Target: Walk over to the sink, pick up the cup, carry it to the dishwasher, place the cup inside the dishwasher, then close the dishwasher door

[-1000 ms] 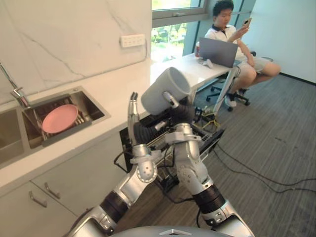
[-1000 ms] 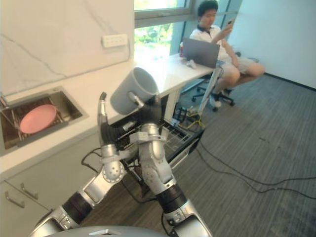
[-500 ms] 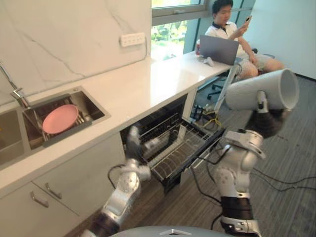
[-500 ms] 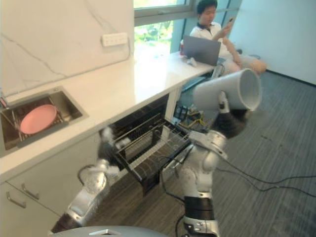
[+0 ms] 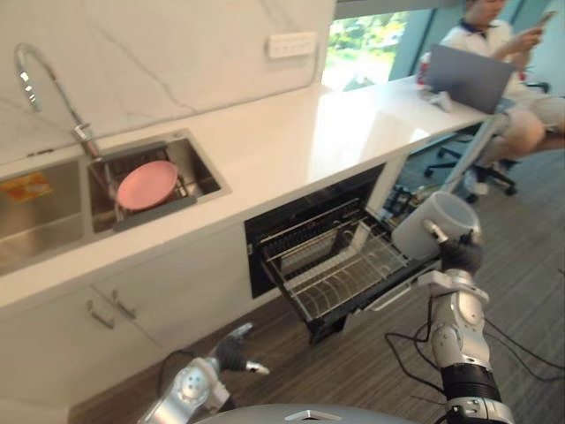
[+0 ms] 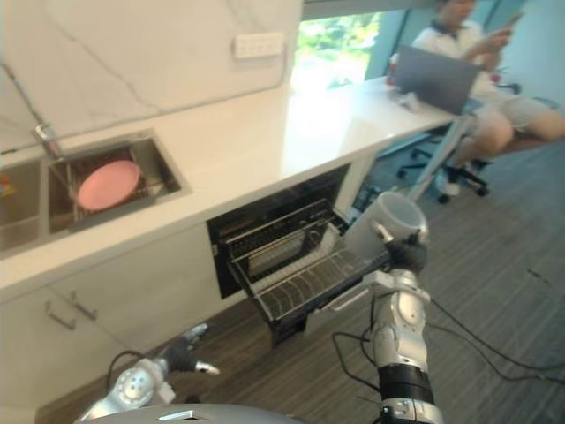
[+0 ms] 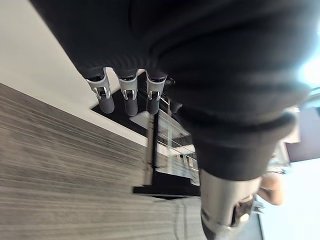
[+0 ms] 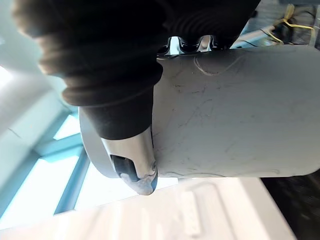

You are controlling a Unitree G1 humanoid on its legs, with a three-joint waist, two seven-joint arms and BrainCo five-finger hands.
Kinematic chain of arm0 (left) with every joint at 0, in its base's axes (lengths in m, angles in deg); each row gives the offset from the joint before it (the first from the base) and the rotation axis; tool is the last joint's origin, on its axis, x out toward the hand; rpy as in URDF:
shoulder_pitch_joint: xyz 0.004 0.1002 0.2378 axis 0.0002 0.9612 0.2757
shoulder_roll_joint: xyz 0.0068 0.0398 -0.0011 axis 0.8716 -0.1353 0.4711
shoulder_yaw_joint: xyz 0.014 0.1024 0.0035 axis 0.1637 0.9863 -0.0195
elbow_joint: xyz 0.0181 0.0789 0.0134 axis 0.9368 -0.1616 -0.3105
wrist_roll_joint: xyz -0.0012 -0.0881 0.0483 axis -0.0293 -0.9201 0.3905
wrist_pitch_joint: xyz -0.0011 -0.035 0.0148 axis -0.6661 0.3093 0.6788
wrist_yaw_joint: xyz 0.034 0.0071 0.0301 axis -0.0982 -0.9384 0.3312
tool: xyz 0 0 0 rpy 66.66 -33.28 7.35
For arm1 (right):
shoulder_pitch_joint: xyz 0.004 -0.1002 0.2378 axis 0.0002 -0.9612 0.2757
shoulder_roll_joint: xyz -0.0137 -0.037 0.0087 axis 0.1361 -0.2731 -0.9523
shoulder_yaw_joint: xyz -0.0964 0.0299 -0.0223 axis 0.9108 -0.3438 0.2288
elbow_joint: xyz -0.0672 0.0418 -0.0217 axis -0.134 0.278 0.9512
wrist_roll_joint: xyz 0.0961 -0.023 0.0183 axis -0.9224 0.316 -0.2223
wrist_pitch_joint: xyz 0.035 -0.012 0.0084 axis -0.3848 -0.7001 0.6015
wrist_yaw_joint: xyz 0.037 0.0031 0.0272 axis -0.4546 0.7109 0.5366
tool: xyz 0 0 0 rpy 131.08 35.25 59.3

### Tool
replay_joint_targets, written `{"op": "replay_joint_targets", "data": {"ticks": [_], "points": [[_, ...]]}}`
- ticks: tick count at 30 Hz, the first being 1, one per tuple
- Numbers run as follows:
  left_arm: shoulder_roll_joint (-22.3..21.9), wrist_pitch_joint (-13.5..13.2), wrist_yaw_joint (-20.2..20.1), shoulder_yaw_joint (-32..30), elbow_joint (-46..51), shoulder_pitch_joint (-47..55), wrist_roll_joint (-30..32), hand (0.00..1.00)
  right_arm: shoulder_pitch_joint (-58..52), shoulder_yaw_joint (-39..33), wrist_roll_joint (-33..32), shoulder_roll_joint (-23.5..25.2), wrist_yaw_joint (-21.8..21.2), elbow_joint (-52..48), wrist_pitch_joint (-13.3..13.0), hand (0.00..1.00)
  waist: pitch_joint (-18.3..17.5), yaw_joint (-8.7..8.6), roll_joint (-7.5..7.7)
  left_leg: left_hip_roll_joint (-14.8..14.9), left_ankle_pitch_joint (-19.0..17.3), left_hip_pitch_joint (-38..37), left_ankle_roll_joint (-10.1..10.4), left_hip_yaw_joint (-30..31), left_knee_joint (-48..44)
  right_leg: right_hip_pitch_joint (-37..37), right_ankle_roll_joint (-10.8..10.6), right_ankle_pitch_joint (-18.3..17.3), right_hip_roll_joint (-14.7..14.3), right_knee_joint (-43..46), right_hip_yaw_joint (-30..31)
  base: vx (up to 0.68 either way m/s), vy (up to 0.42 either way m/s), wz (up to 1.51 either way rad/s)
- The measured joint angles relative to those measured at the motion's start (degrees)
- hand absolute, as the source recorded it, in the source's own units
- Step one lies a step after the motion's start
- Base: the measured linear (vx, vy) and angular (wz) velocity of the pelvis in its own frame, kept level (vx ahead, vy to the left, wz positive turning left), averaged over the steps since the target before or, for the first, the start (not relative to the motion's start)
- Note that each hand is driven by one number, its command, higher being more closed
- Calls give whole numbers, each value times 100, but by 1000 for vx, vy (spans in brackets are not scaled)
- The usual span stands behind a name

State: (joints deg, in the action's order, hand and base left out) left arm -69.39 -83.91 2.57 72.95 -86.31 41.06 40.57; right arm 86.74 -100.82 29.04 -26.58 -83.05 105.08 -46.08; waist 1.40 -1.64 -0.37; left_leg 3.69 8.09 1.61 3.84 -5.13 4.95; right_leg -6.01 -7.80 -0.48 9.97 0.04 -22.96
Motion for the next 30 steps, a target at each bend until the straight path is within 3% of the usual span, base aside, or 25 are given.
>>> {"op": "replay_joint_targets", "data": {"ticks": [1, 5, 8, 11, 14, 17, 19, 22, 27, 30], "points": [[47, -87, 143, -35, -129, 39, 448, 0, 43, 153, 35, 0, -134, 181, 111, 100, 60, 55, -13, -22, 18, 58, -12, 91, 0, 2, 6, -32, 2, 34, -62, 20, -20, 48], [-20, -146, 659, -143, -818, 32, 1279, 0, 400, 542, 407, 36, -393, 862, 289, 100, 289, 166, -61, -55, 126, 234, -42, 375, -1, 5, 34, -101, -20, 86, -283, 17, -29, 37], [-47, -74, 1034, -613, -1506, -230, 1377, 0, 871, 548, 447, 31, -432, 1336, 397, 100, 635, 223, -61, -47, 214, 376, -30, 593, -1, 36, 59, -127, -70, 125, -454, -32, -39, 35], [-40, 138, 1200, -1226, -2008, -509, 1068, 0, 1417, 633, 474, -77, -351, 1793, 791, 100, 973, 321, -50, 4, 320, 618, -3, 755, -4, 247, 143, -179, -156, 242, -454, -74, -35, 25], [-27, 255, 1165, -1446, -2054, -590, 808, 0, 1976, 656, 842, -389, -336, 2486, 1298, 100, 1356, 456, -53, 14, 418, 753, 15, 909, -4, 379, 212, -274, -185, 435, -397, -65, -18, 28], [-27, 173, 1166, -1560, -1976, -593, 771, 0, 2520, 659, 923, -689, -362, 2888, 1491, 100, 1687, 515, -71, 28, 496, 851, 23, 969, -5, 562, 226, -375, -199, 660, -114, -87, -1, 13], [29, 97, 1139, -1564, -1935, -719, 765, 0, 3189, 900, 1488, -1133, -542, 2977, 1609, 100, 1958, 639, -115, 106, 572, 1095, 28, 861, -5, 1079, 243, -459, -199, 1046, 245, -125, -12, -26], [90, 264, 1150, -1529, -1958, -1046, 526, 0, 3937, 1432, 1963, -1430, -729, 2971, 1911, 100, 2284, 664, -114, 186, 627, 1278, 68, 769, -4, 1454, 236, -473, -221, 1309, 427, -125, -34, -29], [74, 101, 981, -846, -1953, -1589, 549, 0, 4766, 1681, 2030, -1469, -795, 3538, 2438, 100, 2329, 774, -191, 213, 767, 1802, 47, 663, -6, 2196, 236, -463, -225, 1585, 677, -60, -32, -13], [-63, 239, 934, -515, -1959, -1898, 297, 0, 5184, 1808, 2157, -1464, -856, 3815, 2649, 100, 2414, 813, -321, 195, 812, 1980, 29, 650, -27, 2439, 218, -448, -196, 1698, 718, -6, -21, -6]]}}
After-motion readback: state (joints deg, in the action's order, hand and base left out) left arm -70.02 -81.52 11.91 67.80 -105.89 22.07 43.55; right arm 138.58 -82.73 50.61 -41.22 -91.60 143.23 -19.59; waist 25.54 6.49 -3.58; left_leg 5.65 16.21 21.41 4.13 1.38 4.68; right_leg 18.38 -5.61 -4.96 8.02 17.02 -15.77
